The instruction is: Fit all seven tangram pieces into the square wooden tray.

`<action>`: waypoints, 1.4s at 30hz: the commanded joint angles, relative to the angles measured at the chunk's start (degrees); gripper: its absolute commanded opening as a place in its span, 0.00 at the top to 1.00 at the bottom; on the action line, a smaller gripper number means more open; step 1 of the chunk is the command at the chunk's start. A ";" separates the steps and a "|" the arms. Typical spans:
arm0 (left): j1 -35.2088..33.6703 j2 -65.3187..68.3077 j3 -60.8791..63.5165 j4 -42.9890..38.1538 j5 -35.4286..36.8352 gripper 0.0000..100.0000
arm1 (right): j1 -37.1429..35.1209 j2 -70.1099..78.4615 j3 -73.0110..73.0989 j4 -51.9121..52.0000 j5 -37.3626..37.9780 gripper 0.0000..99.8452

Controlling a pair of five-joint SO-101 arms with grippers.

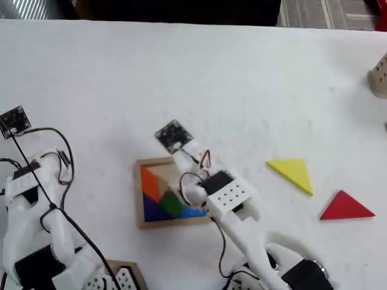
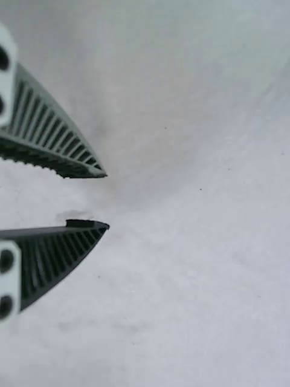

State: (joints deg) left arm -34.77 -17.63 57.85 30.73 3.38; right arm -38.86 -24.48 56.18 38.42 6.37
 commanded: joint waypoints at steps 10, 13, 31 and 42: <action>-0.13 -1.01 -1.41 -1.23 0.44 0.87 | 0.04 16.40 -3.16 -20.26 -9.32 0.98; -0.13 -1.01 -1.41 -1.23 0.44 0.87 | -1.19 17.01 -4.84 -17.19 -9.23 0.98; -0.13 -1.01 -1.49 -1.23 0.44 0.87 | -5.58 12.35 -3.60 -12.79 -1.23 0.98; 0.57 -1.01 -1.49 -1.23 0.35 0.87 | 5.67 -13.05 3.25 -2.77 -1.23 0.98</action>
State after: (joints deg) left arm -34.77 -17.63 57.85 30.73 3.38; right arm -37.98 -30.11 58.29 34.64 4.18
